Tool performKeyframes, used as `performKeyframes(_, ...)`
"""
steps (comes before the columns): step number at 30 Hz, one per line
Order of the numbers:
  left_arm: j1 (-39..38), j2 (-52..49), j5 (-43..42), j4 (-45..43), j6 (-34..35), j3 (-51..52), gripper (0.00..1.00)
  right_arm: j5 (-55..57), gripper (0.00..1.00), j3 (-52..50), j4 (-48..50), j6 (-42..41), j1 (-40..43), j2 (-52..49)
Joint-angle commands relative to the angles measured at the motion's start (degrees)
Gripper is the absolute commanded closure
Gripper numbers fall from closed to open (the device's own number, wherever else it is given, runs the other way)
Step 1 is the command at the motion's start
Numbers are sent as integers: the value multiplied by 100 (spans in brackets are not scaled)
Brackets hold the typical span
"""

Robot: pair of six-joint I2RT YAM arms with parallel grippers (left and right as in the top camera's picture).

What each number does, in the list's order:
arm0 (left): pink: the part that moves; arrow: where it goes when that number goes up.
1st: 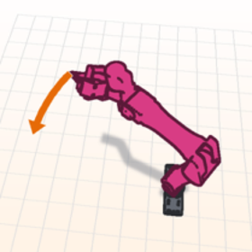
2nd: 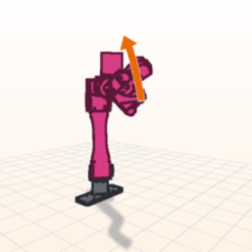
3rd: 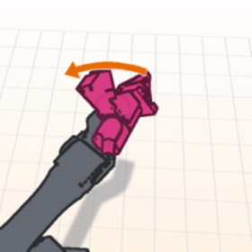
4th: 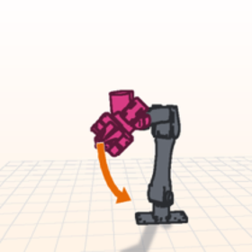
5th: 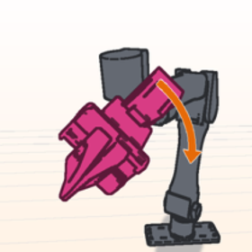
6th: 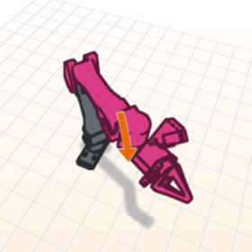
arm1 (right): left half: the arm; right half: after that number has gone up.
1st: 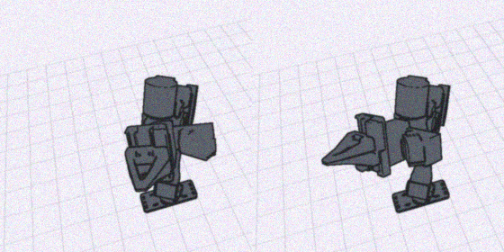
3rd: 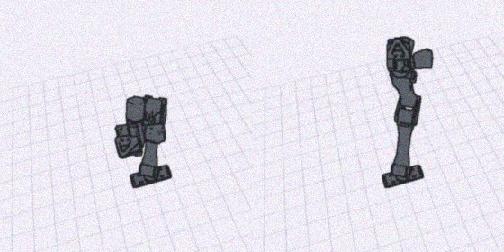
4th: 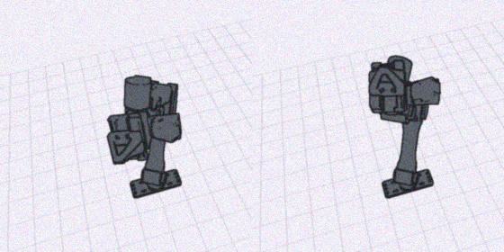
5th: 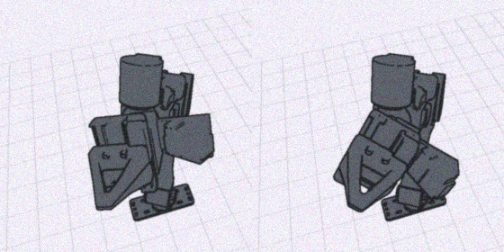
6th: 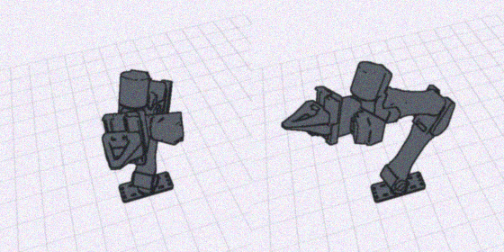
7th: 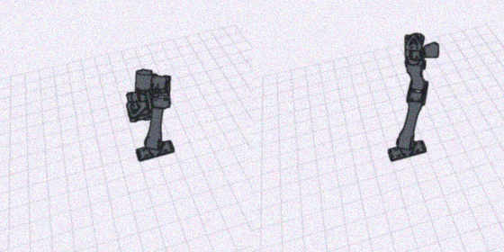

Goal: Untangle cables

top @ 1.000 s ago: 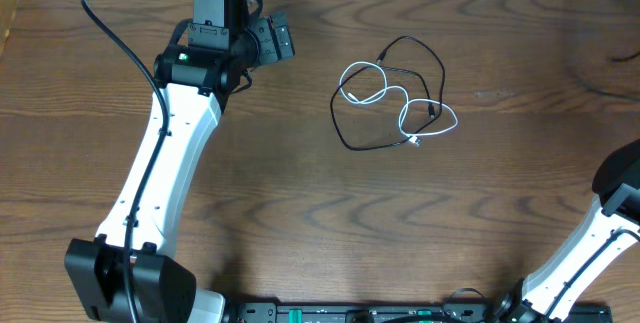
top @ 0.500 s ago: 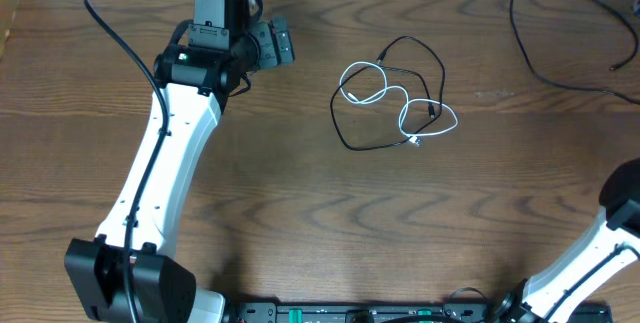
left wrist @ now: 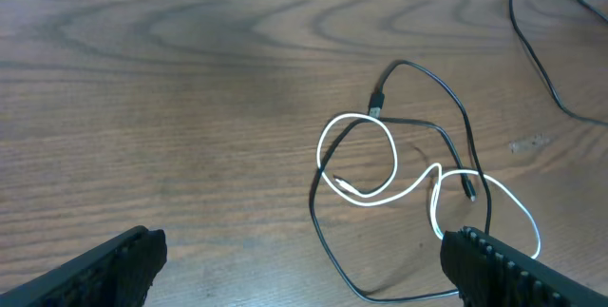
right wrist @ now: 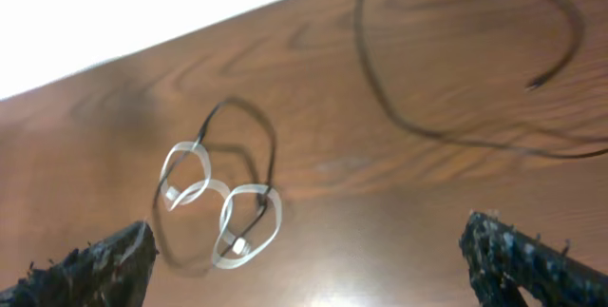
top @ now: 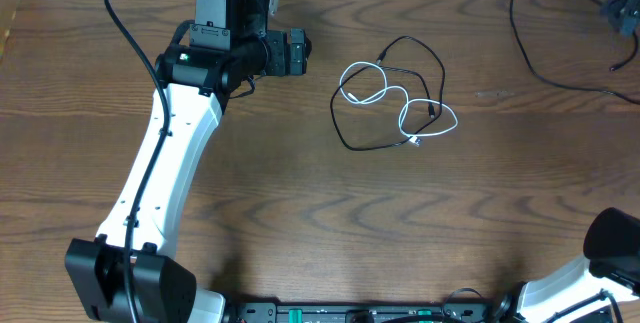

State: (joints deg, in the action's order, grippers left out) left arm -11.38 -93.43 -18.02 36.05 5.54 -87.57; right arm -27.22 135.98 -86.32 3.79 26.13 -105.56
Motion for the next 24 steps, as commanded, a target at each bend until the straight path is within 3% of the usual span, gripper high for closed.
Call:
performKeyframes(1,-9,-17,-105,81,-122,-83,2,-603,1,-13,-212,468,-164,-68)
performKeyframes(9,-13,-20,-103,380,-76,-79,2,-636,1,-638,-66,616,-918,-74)
performKeyframes(24,-518,-273,-103,850,-57,-76,0,-619,1,-3104,1510,184,-1755,-83)
